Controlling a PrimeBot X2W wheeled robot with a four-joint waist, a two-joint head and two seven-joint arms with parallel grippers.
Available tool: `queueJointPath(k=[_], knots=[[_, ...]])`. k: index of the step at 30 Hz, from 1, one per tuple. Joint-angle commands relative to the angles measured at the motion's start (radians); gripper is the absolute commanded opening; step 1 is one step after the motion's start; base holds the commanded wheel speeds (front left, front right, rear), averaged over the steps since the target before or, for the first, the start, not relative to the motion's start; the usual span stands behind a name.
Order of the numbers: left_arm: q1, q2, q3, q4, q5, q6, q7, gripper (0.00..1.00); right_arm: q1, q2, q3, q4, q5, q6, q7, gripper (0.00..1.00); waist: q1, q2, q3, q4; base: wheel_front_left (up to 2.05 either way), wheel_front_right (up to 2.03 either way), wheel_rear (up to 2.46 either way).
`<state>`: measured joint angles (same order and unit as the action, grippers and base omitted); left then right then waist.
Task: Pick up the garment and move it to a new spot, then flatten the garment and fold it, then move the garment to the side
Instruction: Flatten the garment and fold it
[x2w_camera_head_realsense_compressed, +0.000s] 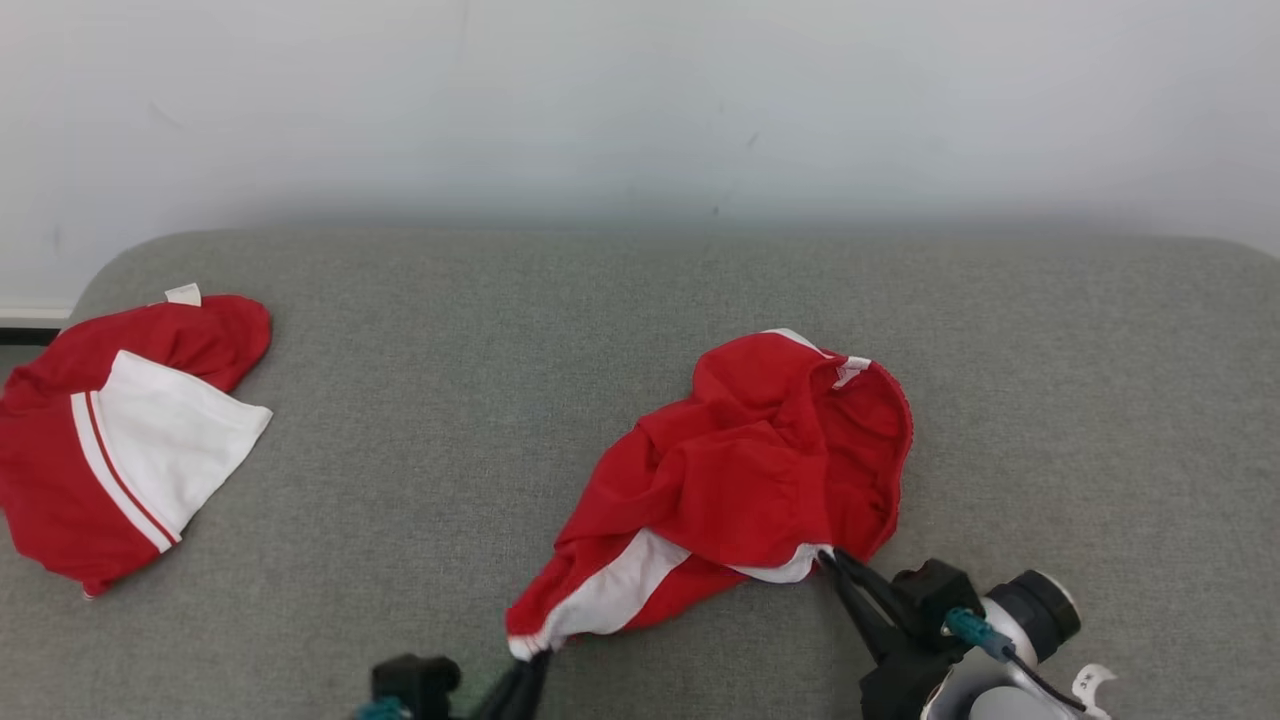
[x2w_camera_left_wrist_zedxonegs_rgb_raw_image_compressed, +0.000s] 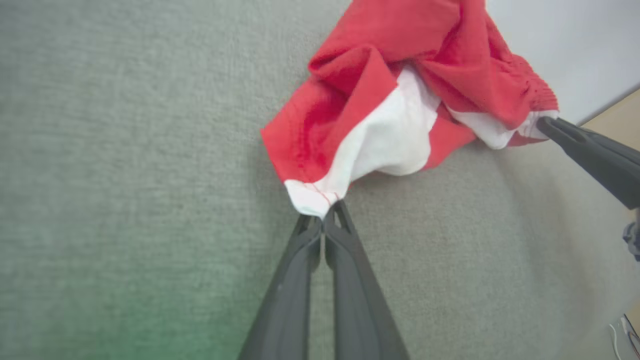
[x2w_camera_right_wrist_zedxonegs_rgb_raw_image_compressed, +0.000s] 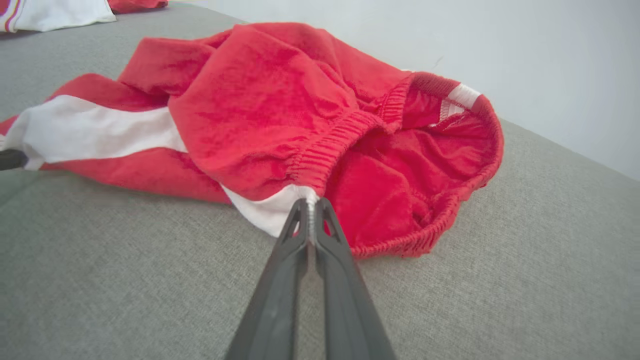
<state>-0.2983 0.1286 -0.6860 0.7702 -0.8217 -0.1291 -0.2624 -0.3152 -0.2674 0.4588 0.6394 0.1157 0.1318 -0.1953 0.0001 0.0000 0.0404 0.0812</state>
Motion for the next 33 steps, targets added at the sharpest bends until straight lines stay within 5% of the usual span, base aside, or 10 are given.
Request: queueJointPath(k=[1,8,17,24,33], knots=[[-0.007,0.033,0.025,-0.038,0.011,-0.001,-0.002,0.0,-0.008,-0.011,0.002,-0.018,0.021,-0.002,-0.008,0.0,-0.0001,0.0,-0.013,-0.001,0.0,0.0,0.0],[0.003,0.149,0.165,-0.241,0.147,0.015,-0.003,0.0,-0.009,-0.048,0.001,-0.17,0.188,-0.002,0.026,0.0,-0.0001,0.0,-0.035,-0.004,0.0,0.0,0.0],[-0.274,0.249,0.141,-0.332,0.226,0.003,0.077,0.0,-0.185,-0.086,-0.023,-0.301,0.393,-0.002,0.147,0.0,-0.0001,0.0,0.038,-0.047,0.0,0.0,0.0],[-0.703,0.32,0.126,-0.373,0.144,0.0,0.213,0.0,-0.568,-0.067,-0.112,-0.274,0.55,-0.002,0.265,0.0,-0.0001,0.0,0.246,-0.084,0.0,0.0,0.0],[-1.259,0.403,0.034,-0.297,0.083,0.0,0.29,0.0,-1.128,0.002,-0.192,-0.135,0.599,-0.002,0.37,0.0,-0.0001,0.0,0.517,-0.118,0.0,0.0,0.0]])
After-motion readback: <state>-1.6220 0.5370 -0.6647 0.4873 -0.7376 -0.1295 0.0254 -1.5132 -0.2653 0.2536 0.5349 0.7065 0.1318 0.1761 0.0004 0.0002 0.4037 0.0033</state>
